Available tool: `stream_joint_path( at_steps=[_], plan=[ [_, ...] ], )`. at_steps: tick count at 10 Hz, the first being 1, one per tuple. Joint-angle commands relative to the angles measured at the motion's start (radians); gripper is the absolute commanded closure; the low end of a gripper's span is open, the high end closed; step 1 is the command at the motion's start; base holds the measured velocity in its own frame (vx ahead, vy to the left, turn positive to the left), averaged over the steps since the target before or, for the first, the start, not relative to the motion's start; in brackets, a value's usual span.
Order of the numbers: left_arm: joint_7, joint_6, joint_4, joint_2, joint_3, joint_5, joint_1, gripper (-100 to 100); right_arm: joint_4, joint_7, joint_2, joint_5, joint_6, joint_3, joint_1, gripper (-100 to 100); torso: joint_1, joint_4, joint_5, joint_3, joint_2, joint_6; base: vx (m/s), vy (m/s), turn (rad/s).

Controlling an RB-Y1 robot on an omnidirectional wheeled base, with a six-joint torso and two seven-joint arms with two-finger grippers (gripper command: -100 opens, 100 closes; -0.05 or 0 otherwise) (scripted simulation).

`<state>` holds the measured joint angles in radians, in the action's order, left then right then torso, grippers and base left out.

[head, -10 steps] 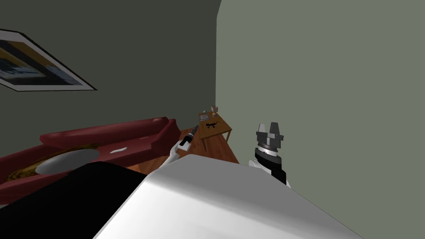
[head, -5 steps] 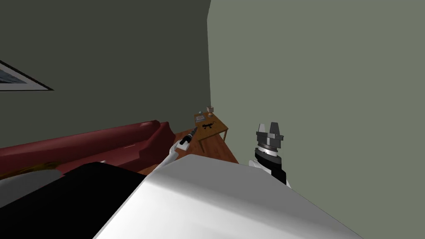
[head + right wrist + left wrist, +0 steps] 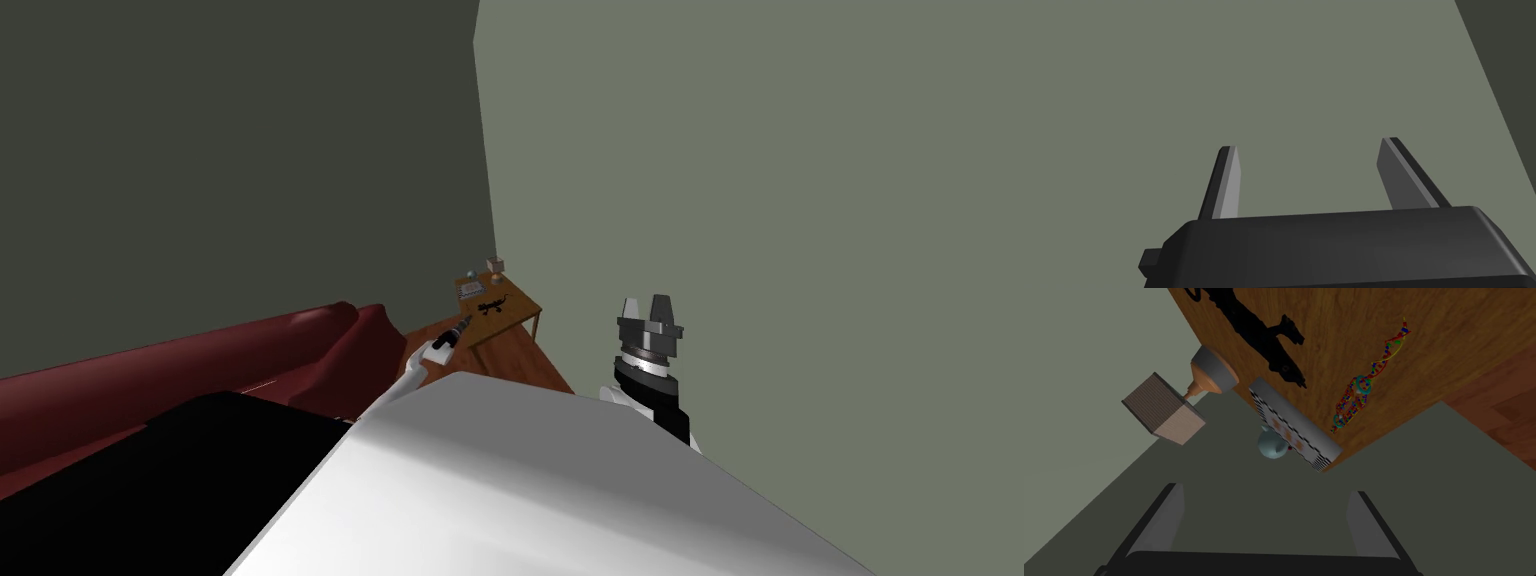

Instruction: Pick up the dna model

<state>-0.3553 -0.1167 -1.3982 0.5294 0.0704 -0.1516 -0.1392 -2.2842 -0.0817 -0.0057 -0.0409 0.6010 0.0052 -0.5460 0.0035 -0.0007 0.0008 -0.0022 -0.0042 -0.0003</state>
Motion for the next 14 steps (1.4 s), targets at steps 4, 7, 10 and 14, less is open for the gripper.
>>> stream_joint_path(
  at_steps=[4,7,10,14],
  plan=[
    [-0.040,-0.093,0.080,0.024,0.009,-0.006,-0.001,-100,0.000,0.000,0.000,0.000,0.000,0.000,0.000,0,0.000,0.000,0.000,0.000,0.000,-0.001,0.054,0.037,-0.206],
    [-0.067,-0.160,0.149,0.044,0.019,-0.012,0.004,-100,0.000,0.000,0.000,0.000,0.000,0.000,0.000,0,0.000,0.000,0.000,0.000,0.000,-0.001,0.051,0.034,-0.196],
    [-0.092,-0.221,0.212,0.060,0.030,-0.018,0.005,-100,0.000,0.000,0.000,0.000,0.000,0.000,0.000,0,0.001,0.000,0.000,0.000,-0.001,-0.001,0.060,0.050,-0.209],
    [-0.124,-0.303,0.290,0.077,0.044,-0.024,0.003,-100,0.000,0.000,0.000,0.000,0.000,0.000,0.000,0,0.002,-0.001,0.000,-0.001,-0.002,-0.001,0.081,0.074,-0.217]
  ],
)
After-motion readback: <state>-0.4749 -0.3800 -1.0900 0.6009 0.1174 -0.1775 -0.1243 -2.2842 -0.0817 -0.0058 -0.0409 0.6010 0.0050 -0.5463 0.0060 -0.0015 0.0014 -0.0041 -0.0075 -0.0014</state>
